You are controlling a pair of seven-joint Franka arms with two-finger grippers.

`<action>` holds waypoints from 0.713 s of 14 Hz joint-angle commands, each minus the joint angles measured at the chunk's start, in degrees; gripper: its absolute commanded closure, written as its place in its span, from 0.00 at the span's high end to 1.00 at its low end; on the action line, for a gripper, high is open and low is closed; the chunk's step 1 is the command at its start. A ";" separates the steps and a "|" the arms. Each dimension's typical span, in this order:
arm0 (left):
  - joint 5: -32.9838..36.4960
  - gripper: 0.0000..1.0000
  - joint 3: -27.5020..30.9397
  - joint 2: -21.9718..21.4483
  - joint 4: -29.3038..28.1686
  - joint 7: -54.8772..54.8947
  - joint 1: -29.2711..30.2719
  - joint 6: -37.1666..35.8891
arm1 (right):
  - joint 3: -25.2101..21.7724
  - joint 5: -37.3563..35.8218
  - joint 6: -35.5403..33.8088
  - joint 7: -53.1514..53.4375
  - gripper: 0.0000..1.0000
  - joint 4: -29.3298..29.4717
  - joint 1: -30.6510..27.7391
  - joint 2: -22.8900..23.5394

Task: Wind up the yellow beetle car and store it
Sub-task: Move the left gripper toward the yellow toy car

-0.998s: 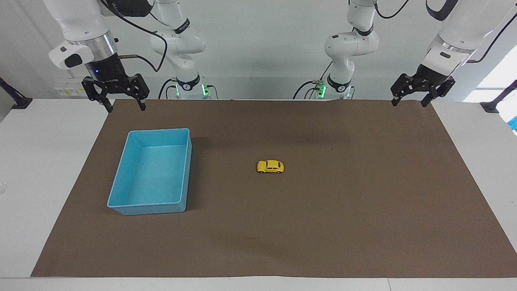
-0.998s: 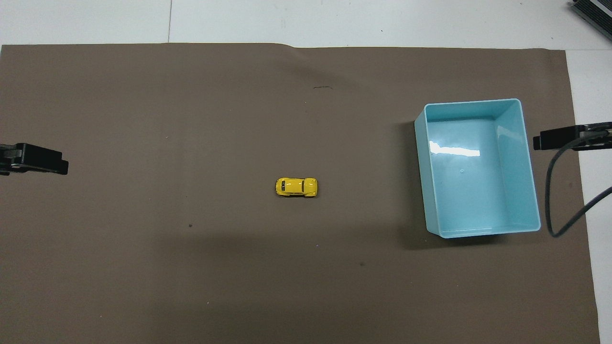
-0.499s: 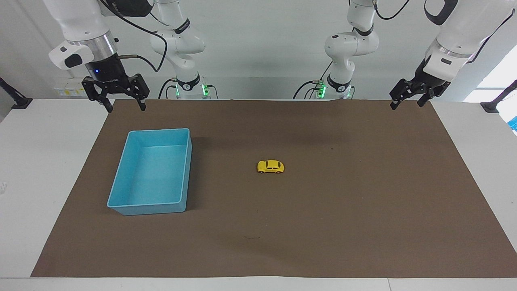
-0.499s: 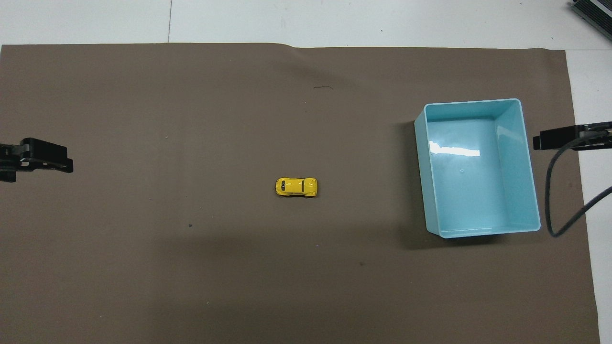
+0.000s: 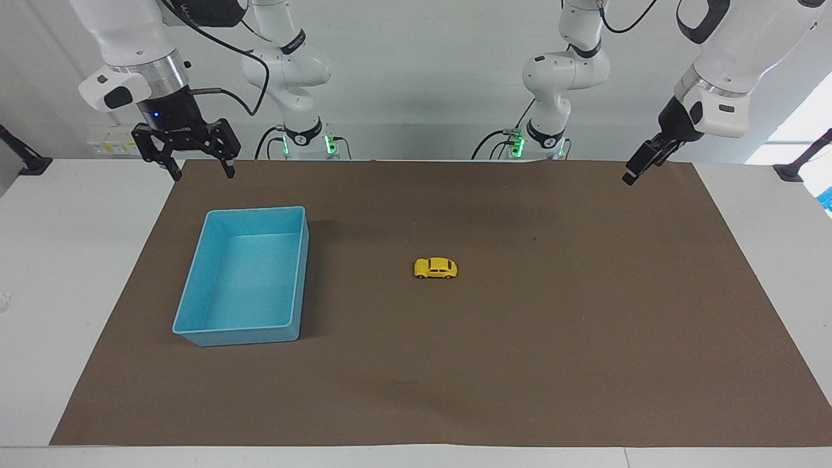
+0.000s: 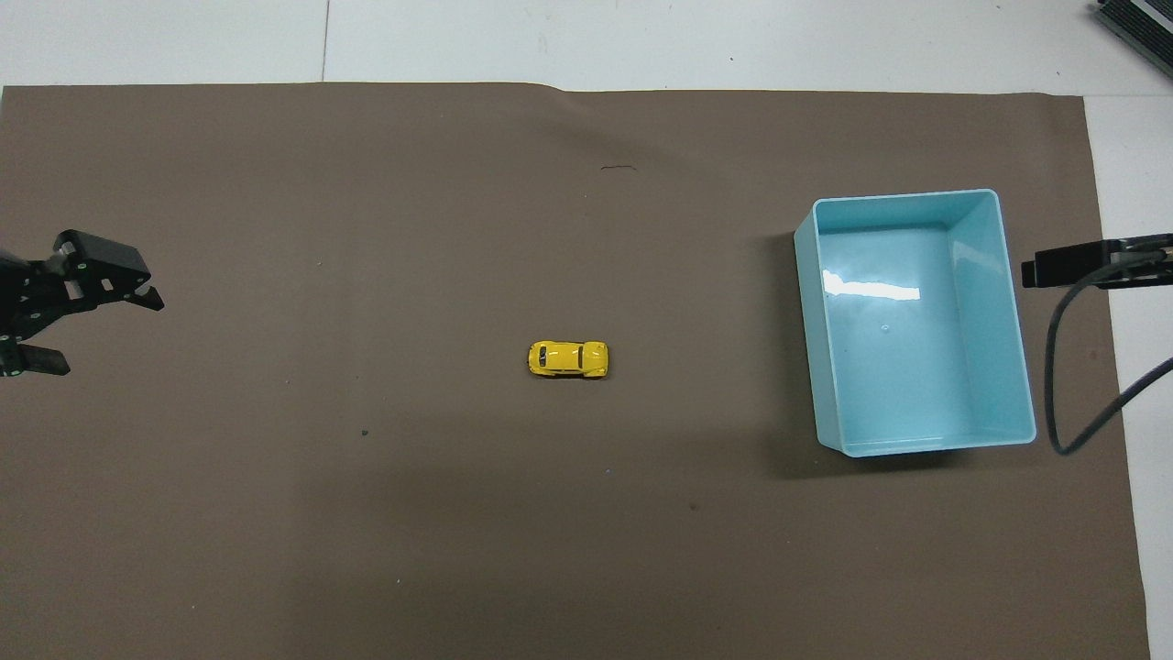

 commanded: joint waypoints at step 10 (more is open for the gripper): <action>-2.76 1.00 0.57 0.78 -5.88 -59.20 -8.39 11.73 | 0.34 -0.28 -1.03 -1.30 1.00 -0.21 -0.43 -0.60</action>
